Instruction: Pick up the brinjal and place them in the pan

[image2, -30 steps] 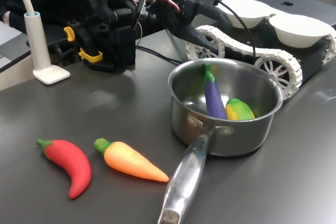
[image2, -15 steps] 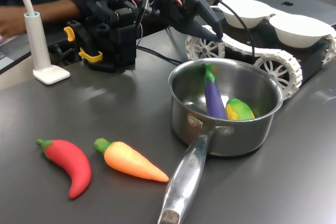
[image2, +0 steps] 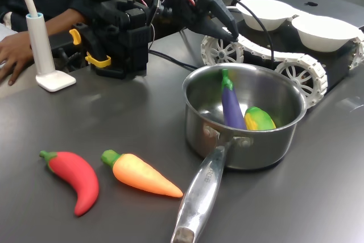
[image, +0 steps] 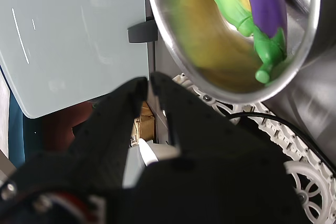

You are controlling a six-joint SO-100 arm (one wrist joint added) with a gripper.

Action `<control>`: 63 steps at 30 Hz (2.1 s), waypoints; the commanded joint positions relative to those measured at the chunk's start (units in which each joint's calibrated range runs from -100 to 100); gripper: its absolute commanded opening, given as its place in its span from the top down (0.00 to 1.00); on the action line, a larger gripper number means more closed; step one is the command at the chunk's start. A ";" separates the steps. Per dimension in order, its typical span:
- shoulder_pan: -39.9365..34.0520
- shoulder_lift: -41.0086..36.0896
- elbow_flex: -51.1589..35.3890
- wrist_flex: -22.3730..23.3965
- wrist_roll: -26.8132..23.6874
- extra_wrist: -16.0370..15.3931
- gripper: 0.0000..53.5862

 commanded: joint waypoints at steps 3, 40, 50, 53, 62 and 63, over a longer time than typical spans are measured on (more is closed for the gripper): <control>-1.77 -3.94 -4.23 4.46 -0.54 0.49 1.00; 3.27 -7.73 -2.96 17.68 0.59 -3.29 1.00; 3.04 -7.73 -2.05 24.07 0.63 -4.47 1.00; 2.93 -7.73 -1.14 25.44 1.03 -5.14 1.00; 2.93 -7.73 1.04 28.00 1.81 -5.14 1.00; 2.93 -7.73 1.49 27.83 1.71 -5.14 1.00</control>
